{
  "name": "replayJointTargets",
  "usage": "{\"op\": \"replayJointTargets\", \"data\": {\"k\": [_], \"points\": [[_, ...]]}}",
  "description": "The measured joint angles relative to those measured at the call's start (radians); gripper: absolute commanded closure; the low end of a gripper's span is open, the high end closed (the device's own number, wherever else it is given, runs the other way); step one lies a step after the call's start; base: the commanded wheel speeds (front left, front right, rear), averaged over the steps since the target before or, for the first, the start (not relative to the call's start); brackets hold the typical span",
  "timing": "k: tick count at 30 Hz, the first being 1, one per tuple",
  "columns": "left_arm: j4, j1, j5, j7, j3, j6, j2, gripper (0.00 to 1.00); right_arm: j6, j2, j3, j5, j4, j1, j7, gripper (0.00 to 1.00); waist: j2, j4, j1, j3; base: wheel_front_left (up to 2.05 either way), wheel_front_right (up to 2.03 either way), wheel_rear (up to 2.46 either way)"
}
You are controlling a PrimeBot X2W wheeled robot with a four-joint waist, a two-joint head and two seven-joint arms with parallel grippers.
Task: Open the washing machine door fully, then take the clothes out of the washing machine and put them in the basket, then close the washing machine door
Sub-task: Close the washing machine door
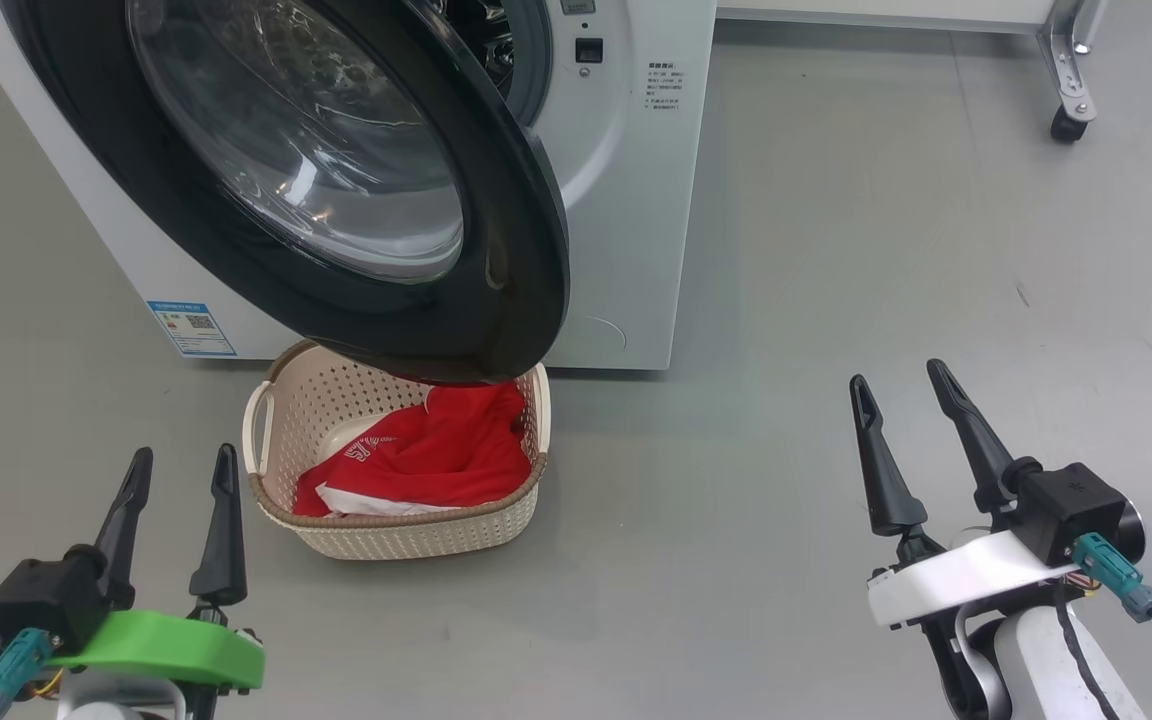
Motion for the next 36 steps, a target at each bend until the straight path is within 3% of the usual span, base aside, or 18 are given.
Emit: {"op": "replayJointTargets", "data": {"k": [36], "points": [[0.000, 0.015, 0.066, 0.000, 0.053, -0.029, -0.059, 0.00, 0.003, 0.003, -0.008, -0.008, 0.001, 0.000, 0.000, 0.00, 0.0000, -0.005, 0.0000, 0.007, 0.00, 0.00, 0.00]]}}
